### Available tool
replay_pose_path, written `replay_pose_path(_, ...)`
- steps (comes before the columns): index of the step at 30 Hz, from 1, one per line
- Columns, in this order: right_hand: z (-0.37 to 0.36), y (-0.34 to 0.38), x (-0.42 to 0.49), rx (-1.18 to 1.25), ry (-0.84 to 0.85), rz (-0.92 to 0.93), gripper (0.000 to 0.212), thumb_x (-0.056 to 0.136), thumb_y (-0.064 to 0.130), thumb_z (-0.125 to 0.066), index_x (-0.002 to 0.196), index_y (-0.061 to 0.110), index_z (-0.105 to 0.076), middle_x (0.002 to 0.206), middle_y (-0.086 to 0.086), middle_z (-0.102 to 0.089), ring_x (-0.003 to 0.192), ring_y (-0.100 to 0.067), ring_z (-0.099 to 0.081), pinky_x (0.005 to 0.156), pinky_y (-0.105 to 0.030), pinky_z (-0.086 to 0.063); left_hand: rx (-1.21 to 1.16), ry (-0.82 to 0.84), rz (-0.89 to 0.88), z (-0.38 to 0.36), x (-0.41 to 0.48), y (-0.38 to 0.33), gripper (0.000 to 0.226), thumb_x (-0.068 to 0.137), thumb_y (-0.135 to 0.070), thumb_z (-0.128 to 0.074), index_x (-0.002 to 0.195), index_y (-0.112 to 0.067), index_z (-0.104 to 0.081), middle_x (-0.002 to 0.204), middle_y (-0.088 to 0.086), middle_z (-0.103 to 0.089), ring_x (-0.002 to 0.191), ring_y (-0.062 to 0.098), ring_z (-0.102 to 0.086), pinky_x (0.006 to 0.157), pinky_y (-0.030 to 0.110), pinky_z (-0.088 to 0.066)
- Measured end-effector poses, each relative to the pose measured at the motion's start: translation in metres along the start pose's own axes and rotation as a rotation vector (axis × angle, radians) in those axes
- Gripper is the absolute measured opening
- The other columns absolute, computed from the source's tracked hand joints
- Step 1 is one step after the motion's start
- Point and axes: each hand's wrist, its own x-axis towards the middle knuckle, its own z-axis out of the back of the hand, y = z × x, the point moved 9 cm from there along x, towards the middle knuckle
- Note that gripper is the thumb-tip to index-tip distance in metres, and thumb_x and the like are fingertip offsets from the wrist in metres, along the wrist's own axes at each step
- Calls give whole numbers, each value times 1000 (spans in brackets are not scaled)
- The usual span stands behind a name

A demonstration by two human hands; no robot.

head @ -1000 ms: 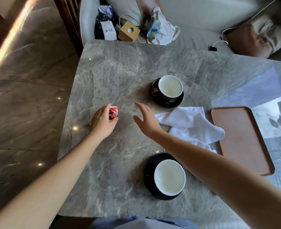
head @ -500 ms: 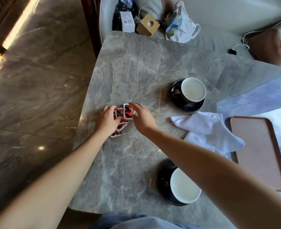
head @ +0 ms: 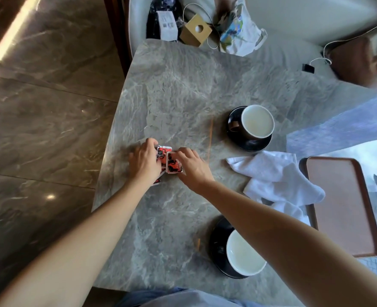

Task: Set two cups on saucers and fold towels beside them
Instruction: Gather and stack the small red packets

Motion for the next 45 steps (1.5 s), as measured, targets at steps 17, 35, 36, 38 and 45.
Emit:
replay_pose_path(17,-16,-17,-46,145,27,-197,23,82,4,-49,97,19,-55,105,-6,-50,83,-32,-58,70,-41,-52,-246,11,-47,-7,-36,0,12,83,-13,-58,90,-4,-54,90,16,-65,81,35,-59,69,40,-47)
replay_pose_path(35,21,52,-60,361,-47,-1,17,76,10,-67,93,10,-67,89,-9,-69,81,-23,-62,77,-40,-52,-1020,248,360,-16,-116,20,36,100,-31,-29,105,-15,-61,79,3,-65,56,6,-61,45,16,-46)
replay_pose_path(36,21,57,-61,325,-61,21,19,76,11,-66,95,12,-67,93,-9,-67,85,-25,-62,77,-41,-51,-1011,243,360,-14,-118,21,38,100,-33,-28,105,-16,-61,79,3,-66,55,4,-62,43,15,-46)
replay_pose_path(38,21,64,-63,291,-87,51,26,77,11,-65,102,18,-65,99,-6,-61,87,-22,-59,75,-37,-51,-967,277,345,-11,-122,21,43,100,-39,-26,107,-17,-62,87,6,-68,64,7,-64,44,15,-48)
replay_pose_path(45,11,79,-58,300,-25,121,27,80,11,-67,105,15,-63,101,-4,-57,79,-16,-54,72,-29,-46,-927,335,277,-7,-129,23,22,98,-28,-38,109,-27,-58,89,-6,-65,71,2,-63,51,19,-41)
